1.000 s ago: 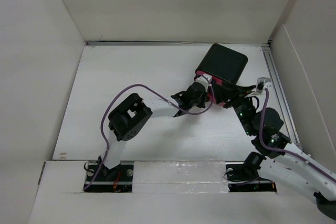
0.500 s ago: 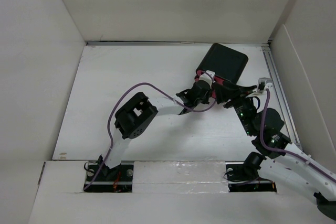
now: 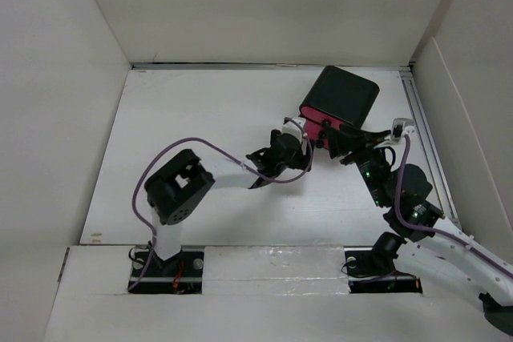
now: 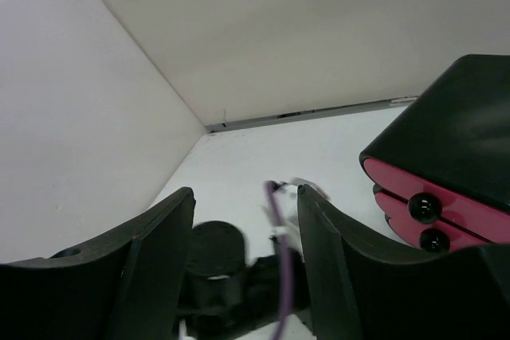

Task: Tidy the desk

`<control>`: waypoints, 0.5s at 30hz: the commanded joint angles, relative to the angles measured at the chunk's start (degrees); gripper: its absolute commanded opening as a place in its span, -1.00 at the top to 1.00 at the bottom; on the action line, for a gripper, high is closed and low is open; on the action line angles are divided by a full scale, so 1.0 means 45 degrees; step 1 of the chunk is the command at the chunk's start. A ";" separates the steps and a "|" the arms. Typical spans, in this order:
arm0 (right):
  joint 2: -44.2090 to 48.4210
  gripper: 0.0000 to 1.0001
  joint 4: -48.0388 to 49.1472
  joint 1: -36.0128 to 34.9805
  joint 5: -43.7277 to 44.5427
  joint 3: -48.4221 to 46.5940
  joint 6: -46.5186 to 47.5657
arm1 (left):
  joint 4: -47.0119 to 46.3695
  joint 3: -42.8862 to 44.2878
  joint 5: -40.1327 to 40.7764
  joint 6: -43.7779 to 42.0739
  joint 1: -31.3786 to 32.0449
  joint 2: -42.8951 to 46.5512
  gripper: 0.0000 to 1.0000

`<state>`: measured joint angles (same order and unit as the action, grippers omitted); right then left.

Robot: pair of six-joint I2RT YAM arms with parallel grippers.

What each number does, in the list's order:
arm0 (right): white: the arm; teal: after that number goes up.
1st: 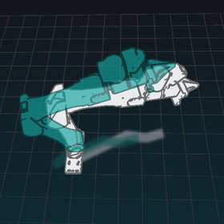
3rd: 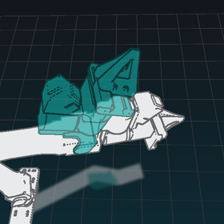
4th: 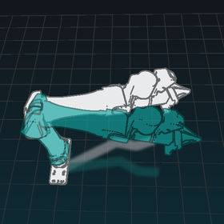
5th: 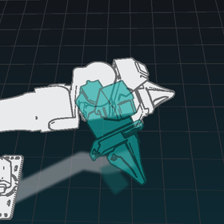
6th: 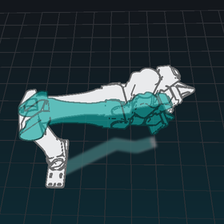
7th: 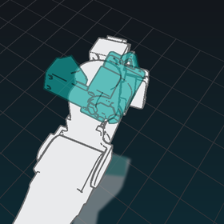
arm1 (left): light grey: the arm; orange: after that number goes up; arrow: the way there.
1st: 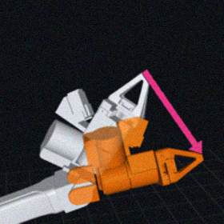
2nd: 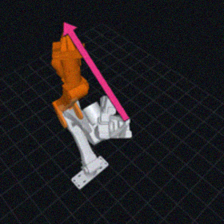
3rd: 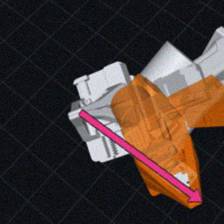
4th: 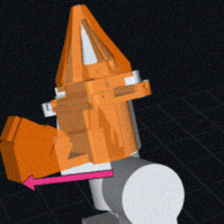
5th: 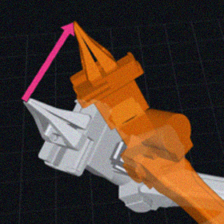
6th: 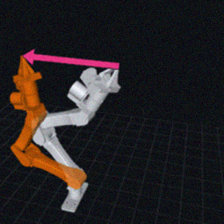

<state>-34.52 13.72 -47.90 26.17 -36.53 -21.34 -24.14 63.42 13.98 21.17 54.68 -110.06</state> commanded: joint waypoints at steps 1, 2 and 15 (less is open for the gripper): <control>0.0035 -0.21 0.0526 0.0078 0.0179 -0.0163 0.0095 | -0.1900 -0.1176 0.0563 0.0237 0.0077 0.2950 -0.67; 0.0074 -0.21 0.0526 0.0078 0.0218 -0.0163 0.0075 | -0.1978 -0.1473 0.0740 0.0257 0.0077 0.3921 -0.67; 0.0327 -0.24 0.0546 0.0078 -0.0327 -0.0182 0.0036 | 0.1844 -0.7369 0.5152 0.2364 0.0078 1.4646 -0.87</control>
<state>-33.95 13.74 -47.90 26.20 -36.53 -21.23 -24.88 33.61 28.69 27.00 55.44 -50.48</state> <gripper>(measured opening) 0.623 0.932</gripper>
